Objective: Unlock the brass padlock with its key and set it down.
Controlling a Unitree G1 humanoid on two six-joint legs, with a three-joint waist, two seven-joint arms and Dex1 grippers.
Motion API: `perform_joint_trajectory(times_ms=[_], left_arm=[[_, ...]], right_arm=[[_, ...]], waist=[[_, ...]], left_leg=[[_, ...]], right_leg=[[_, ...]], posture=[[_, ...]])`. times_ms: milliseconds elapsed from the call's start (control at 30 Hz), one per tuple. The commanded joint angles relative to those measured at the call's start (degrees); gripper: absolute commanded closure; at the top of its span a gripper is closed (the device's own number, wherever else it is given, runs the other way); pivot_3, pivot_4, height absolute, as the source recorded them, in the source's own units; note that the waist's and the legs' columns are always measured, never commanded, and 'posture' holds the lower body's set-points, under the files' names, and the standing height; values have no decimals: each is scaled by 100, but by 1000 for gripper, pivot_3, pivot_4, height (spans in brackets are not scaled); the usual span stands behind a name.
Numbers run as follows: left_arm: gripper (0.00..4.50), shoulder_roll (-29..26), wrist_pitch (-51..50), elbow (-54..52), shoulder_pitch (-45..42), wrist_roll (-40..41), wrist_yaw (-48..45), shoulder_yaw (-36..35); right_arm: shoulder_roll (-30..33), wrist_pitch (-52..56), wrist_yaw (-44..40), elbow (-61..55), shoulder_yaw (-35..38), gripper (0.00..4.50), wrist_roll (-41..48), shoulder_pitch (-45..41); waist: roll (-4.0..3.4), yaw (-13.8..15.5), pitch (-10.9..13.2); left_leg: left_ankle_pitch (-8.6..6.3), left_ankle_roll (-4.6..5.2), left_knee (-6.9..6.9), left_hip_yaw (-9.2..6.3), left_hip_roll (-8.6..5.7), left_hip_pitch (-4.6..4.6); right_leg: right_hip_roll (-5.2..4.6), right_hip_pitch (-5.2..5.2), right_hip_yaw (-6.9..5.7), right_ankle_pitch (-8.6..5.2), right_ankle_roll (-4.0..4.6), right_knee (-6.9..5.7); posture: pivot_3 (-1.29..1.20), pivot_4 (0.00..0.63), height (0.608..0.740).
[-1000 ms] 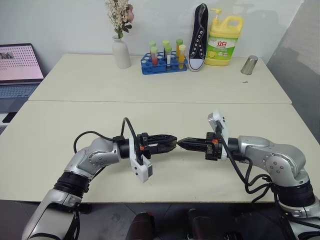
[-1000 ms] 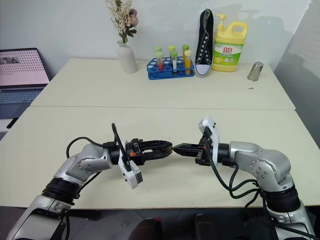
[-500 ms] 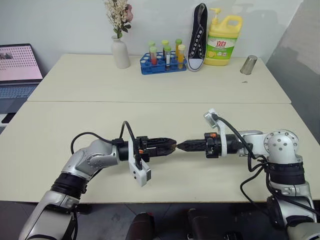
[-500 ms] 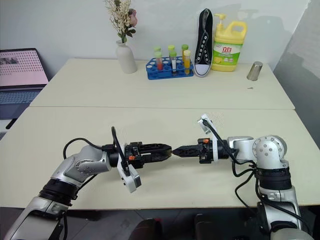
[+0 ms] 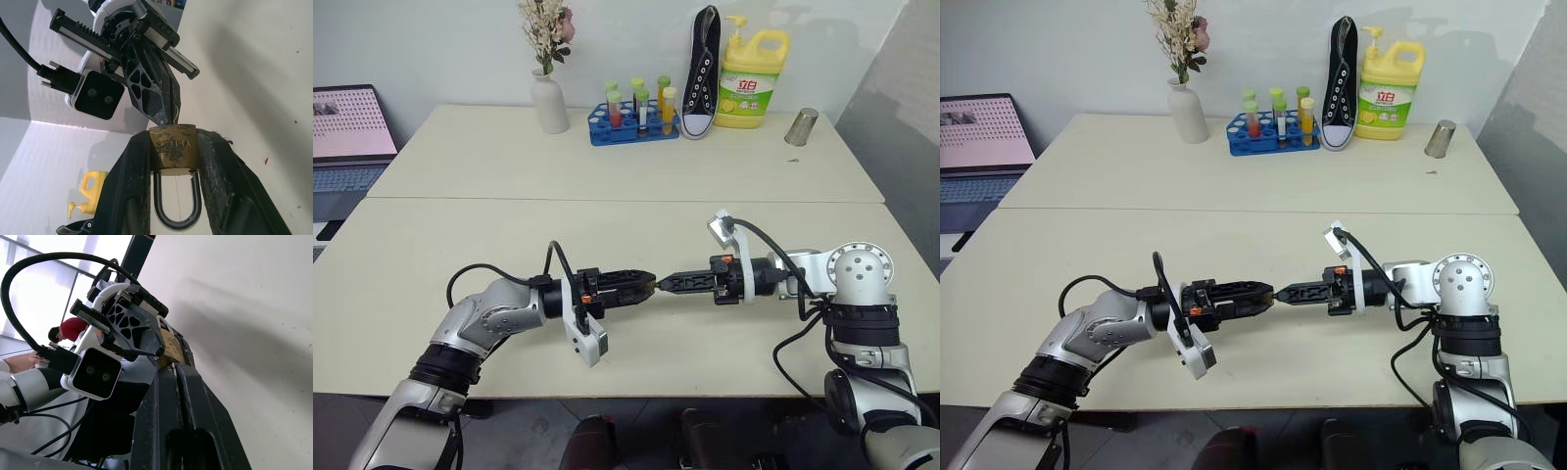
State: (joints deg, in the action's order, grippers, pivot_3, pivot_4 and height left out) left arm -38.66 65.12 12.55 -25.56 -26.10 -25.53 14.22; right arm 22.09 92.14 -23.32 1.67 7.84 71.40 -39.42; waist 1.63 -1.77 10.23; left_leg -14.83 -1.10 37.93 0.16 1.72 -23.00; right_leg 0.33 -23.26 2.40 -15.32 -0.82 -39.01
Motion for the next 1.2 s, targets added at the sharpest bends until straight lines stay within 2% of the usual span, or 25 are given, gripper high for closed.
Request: perform_joint_trajectory(times_ms=[33,167,267,400,500,633,700,833,967,1200], left_arm=[[3528,8,84,-328,9,13,-12,157],[3528,-14,16,-347,16,52,-28,159],[3528,-20,-28,-348,26,71,-24,156],[3528,-53,-39,-292,20,82,2,173],[3528,-54,-50,-244,-7,90,32,178],[3528,-31,-79,-208,-22,90,87,138],[3528,-16,-99,-192,-19,88,119,115],[3528,34,-140,-180,-9,106,174,100],[3528,71,-149,-168,-3,62,226,116],[3528,96,-141,-160,20,36,266,120]], right_arm=[[-69,-17,84,-151,248,4500,203,-189],[-126,-235,96,-502,246,4500,139,-69],[-92,-437,73,-980,180,3924,57,190],[107,-746,-85,-1745,-21,2506,-91,661],[576,-1323,-521,-2218,-389,1401,-631,890],[1439,-2622,-1498,-2725,-935,39,-1708,1191],[1607,-3111,-1747,-2826,-1074,0,-2050,1336],[1286,-3448,-1576,-2876,-1122,0,-2217,1596],[747,-3447,-1342,-2723,-1188,0,-2158,1545],[551,-3322,-1428,-2601,-1302,0,-2167,1425]], waist=[[0,1,0],[0,0,0],[0,0,0],[0,3,0],[-2,2,1],[-2,4,1],[-2,7,1],[-1,-6,1],[-1,-1,1],[-1,9,1]], left_leg=[[0,0,0,0,0,0],[0,0,0,0,0,-1],[0,0,-2,-1,0,-1],[0,0,-5,-2,-1,-4],[0,0,-4,-1,-3,-4],[0,0,-1,-2,-1,-2],[0,0,-2,-3,-1,-1],[0,0,-3,1,1,0],[0,0,-2,0,3,1],[0,0,0,0,-2,0]], right_leg=[[0,0,0,0,0,0],[0,-1,0,0,0,0],[0,-1,-1,0,0,1],[0,-2,-2,-1,-1,3],[-1,-2,-1,-1,-2,3],[2,-2,-3,-15,-26,4],[2,-2,-4,-16,-27,4],[5,-2,0,-15,-26,3],[6,-2,0,-14,-24,1],[2,-1,-1,-2,-4,3]], posture=[[0,150,740],[0,150,740],[0,150,740],[0,150,740],[0,150,740],[0,150,740],[0,150,740],[0,150,740],[0,150,740],[0,150,740]])
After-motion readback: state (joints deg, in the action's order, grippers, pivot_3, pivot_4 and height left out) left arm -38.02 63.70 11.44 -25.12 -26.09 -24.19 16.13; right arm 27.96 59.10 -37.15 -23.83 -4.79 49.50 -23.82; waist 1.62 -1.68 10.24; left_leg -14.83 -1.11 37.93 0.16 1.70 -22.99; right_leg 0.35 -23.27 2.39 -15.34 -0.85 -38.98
